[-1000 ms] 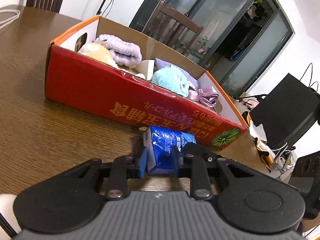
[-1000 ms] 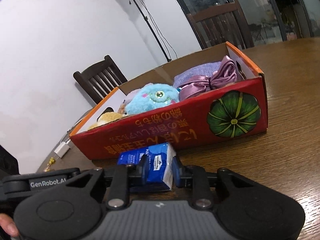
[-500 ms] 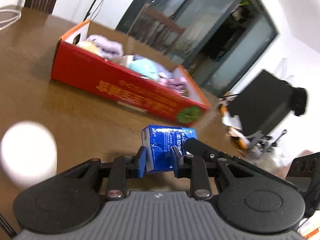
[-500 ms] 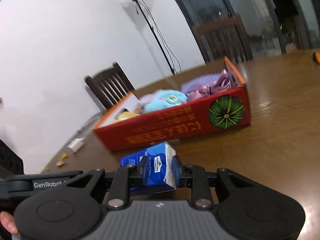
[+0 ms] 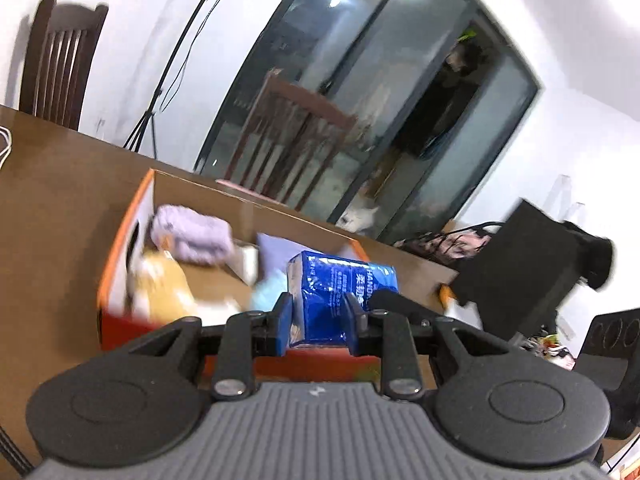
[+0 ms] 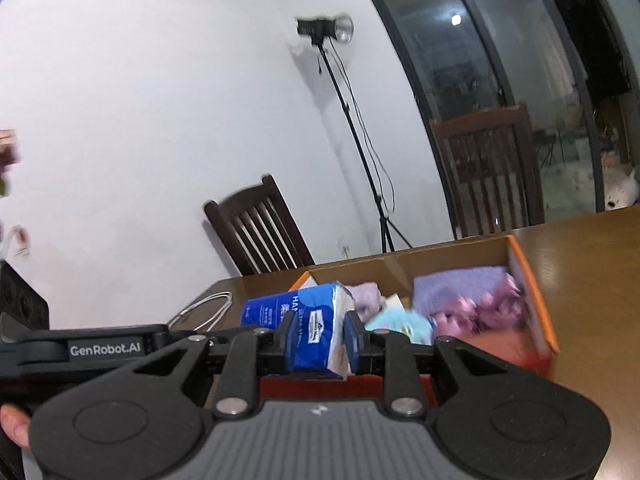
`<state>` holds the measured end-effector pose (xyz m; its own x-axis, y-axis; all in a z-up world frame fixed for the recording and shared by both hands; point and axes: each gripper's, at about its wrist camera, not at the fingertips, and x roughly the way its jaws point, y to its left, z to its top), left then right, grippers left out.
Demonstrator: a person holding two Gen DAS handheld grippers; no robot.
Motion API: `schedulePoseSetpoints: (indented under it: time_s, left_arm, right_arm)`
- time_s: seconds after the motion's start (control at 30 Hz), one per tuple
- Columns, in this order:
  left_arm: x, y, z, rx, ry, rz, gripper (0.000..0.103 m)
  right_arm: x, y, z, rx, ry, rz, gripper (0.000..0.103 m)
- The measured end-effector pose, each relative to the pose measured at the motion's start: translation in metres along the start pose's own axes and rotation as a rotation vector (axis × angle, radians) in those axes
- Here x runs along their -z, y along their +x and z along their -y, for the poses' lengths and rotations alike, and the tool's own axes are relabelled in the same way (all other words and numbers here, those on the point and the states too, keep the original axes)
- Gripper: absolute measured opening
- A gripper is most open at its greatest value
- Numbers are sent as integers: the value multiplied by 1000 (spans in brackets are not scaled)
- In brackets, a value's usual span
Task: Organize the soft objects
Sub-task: 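Carry the blue carton into the box and open both tools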
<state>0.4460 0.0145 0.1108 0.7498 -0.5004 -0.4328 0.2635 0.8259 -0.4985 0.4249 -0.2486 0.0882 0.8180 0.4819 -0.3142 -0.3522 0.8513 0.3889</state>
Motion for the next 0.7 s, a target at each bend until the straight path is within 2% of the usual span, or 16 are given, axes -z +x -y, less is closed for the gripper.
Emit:
schedulePoseSetpoints:
  time_s: [0.1,0.2,0.3,0.33,0.37,0.5,0.6,0.67,0.7]
  left_arm:
    - [-32,41,-25,-68,-25,-54,26]
    - [-48,81,-49,-129,-50,-135,26]
    - [-49,109,-65,-195,-47,-221,25]
    - [-46,115,-69,-210,-27,-262,25]
    - [-42,116,-69,-219,-2,-270,25]
    - [-33,109,-65,-216,60,-230,29]
    - [-38,108,-60,-243,103,-203,32]
    - [-40,100,-54,-261,123,-182,43]
    - [-42,93,-51,-259,138,-170,43]
  right_arm:
    - [-24,70,12,19,41,-75,24]
    - [-33,125,19,57,57,-148,24]
    - [-31,176,25,101,44,-252,24]
    - [-30,188,26,114,52,-282,23]
    - [-27,200,30,130,63,-327,22]
    - [-10,218,33,143,37,-426,21]
    - [-9,218,32,131,36,-428,22]
    - [-12,214,30,135,25,-424,26]
    - [-13,211,29,126,21,-419,27]
